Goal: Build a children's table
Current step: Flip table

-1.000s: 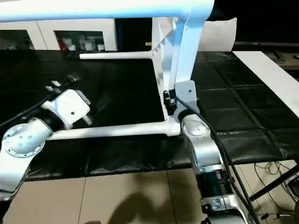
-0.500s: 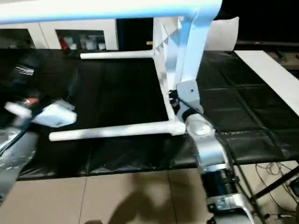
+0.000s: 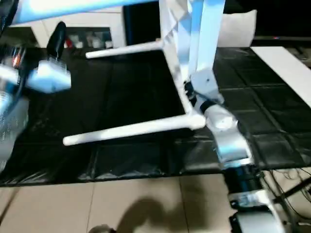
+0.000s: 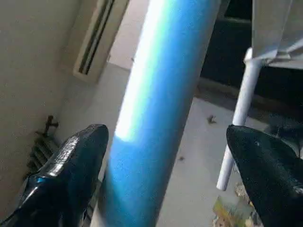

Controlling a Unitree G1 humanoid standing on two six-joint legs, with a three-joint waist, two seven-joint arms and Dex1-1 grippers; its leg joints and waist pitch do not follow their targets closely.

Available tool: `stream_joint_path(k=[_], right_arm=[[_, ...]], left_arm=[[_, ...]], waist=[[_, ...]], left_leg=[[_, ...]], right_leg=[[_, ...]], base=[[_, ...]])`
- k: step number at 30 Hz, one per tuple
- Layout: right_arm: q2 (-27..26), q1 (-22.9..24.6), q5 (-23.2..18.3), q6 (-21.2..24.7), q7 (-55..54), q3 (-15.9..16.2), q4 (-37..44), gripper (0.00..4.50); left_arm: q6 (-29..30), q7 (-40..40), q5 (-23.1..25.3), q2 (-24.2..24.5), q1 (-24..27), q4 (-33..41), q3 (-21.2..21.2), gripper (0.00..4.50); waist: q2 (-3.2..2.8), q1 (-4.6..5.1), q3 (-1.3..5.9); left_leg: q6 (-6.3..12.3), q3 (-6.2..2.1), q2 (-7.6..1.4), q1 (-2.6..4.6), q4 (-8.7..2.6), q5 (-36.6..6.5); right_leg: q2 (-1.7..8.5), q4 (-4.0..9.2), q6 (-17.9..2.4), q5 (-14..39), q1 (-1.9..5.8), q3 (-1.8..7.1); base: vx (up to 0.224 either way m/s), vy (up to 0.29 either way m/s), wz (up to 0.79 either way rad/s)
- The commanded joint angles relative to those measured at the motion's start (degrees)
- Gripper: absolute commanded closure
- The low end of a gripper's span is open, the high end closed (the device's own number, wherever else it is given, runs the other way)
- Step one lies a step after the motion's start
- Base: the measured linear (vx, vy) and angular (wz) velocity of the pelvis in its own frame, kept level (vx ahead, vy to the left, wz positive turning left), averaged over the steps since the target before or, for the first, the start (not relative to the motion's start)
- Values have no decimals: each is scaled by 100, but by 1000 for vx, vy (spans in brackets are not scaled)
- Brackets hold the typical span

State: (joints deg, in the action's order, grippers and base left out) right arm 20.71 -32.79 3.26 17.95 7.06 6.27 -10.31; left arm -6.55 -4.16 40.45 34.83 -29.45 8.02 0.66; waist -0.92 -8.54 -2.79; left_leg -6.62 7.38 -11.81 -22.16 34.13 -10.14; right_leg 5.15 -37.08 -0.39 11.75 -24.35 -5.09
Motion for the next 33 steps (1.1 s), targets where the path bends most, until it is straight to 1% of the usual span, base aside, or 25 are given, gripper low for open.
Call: stream_joint_path(k=[1,2,4,6,7,8,9,10,11,13,14,16,18,20,23,24,25,26,27,29,30,31,32,33], right_arm=[[458,-207,1103,-172,44,378,363,239],[487,-219,1121,-166,61,385,376,239],[573,-255,1147,-148,118,398,402,239],[689,-301,1159,-115,202,410,415,239],[736,-323,1170,-90,246,420,408,239],[769,-338,1178,-71,277,428,404,239],[866,-408,1150,-5,347,447,409,239],[866,-408,1150,-5,347,447,409,239],[914,-462,1135,30,392,456,409,238],[987,-544,1127,84,473,474,405,238],[1049,-605,1129,129,554,494,407,238],[1165,-712,1130,240,722,540,417,238],[1202,-788,1111,302,786,546,422,238],[1252,-873,1097,337,863,575,409,238],[1321,-961,1094,370,979,623,355,238],[1379,-1018,1095,394,1062,670,302,238],[1379,-1018,1095,394,1062,670,302,238],[1411,-1055,1088,399,1101,688,269,238],[1475,-1142,1096,370,1186,721,193,238],[1541,-1246,1101,327,1287,740,107,238],[1646,-1416,1115,247,1466,767,-23,238],[1646,-1416,1115,247,1466,767,-23,238],[1758,-1604,1111,100,1714,812,-175,238],[1849,-1747,1124,-52,1912,867,-310,238]], left_arm=[[93,119,-62,15,-103,-102,19,0],[114,121,-79,9,-136,-125,1,0],[105,142,-144,2,-232,-133,-36,0],[50,181,-259,-33,-339,-70,-58,29],[8,191,-314,-54,-362,-38,-51,29],[-21,200,-351,-67,-377,-19,-46,39],[-11,327,-422,-103,-384,-28,9,39],[-11,327,-422,-103,-384,-28,9,49],[1,349,-442,-123,-376,-35,21,75],[6,367,-493,-150,-372,-44,33,81],[-12,367,-509,-154,-386,-48,51,83],[-37,426,-549,-154,-419,-64,95,101],[-8,497,-602,-181,-413,-89,93,121],[44,597,-707,-233,-389,-115,70,126],[66,626,-836,-294,-388,-144,41,163],[92,633,-998,-370,-380,-187,4,163],[92,633,-998,-370,-380,-187,4,165],[157,661,-1098,-423,-361,-212,-23,169],[262,700,-1207,-487,-324,-227,-67,198],[351,740,-1291,-529,-302,-224,-112,198],[431,806,-1365,-550,-289,-213,-155,217],[431,806,-1365,-550,-289,-213,-155,217],[468,916,-1473,-562,-304,-214,-160,234],[480,988,-1570,-579,-312,-209,-153,238]], waist=[[66,-12,431],[28,-13,433],[38,-20,437],[27,-51,443],[31,-56,445],[44,-64,443],[39,-70,444],[38,-74,443],[40,-83,446],[35,-97,445],[42,-108,444],[44,-114,442],[41,-127,442],[46,-125,442],[47,-125,437],[59,-127,436],[60,-123,432],[52,-120,430],[65,-109,426],[62,-111,421],[63,-105,412],[71,-100,410],[74,-110,398],[62,-113,409]], left_leg=[[9,117,43,1,-280,-278],[7,118,40,4,-273,-289],[30,121,41,1,-268,-282],[41,121,34,5,-265,-268],[45,122,33,8,-264,-264],[55,123,33,-2,-264,-251],[68,128,32,-3,-260,-250],[69,129,32,-5,-262,-259],[83,133,29,1,-257,-272],[96,136,25,0,-256,-289],[97,137,25,0,-254,-299],[113,138,23,3,-251,-300],[109,137,16,4,-251,-302],[96,141,19,1,-251,-323],[73,143,12,5,-260,-436],[63,146,15,5,-259,-459],[60,148,15,6,-264,-487],[51,150,14,4,-266,-542],[52,151,15,-3,-271,-589],[45,161,14,7,-273,-661],[56,168,12,17,-277,-782],[60,172,16,7,-276,-797],[62,178,12,12,-281,-869],[62,183,13,30,-271,-919]], right_leg=[[170,324,-931,-272,441,278],[170,332,-916,-242,427,280],[172,330,-926,-252,435,281],[176,326,-935,-208,429,282],[174,327,-941,-214,429,283],[174,323,-953,-224,434,282],[176,324,-950,-196,433,283],[181,325,-948,-155,434,283],[178,326,-944,-107,427,283],[181,334,-924,-17,420,285],[178,336,-916,15,419,284],[176,340,-909,49,414,284],[183,340,-900,120,405,282],[180,341,-909,152,405,282],[189,359,-873,324,396,279],[194,358,-868,370,398,281],[191,366,-869,416,394,279],[193,371,-854,513,392,278],[192,383,-811,622,395,276],[195,404,-781,765,379,282],[197,431,-751,1007,363,283],[193,433,-730,1064,368,285],[200,451,-682,1234,350,292],[195,459,-679,1326,330,300]], base=[[0,0,0],[0,0,0],[0,0,0],[0,0,0],[0,0,0],[0,0,0],[0,0,0],[0,0,0],[0,0,0],[0,0,0],[0,0,0],[0,0,0],[0,0,0],[0,0,0],[0,0,0],[0,0,0],[0,0,0],[0,0,0],[0,0,0],[0,0,0],[0,0,0],[0,0,0],[0,0,0],[0,0,0]])
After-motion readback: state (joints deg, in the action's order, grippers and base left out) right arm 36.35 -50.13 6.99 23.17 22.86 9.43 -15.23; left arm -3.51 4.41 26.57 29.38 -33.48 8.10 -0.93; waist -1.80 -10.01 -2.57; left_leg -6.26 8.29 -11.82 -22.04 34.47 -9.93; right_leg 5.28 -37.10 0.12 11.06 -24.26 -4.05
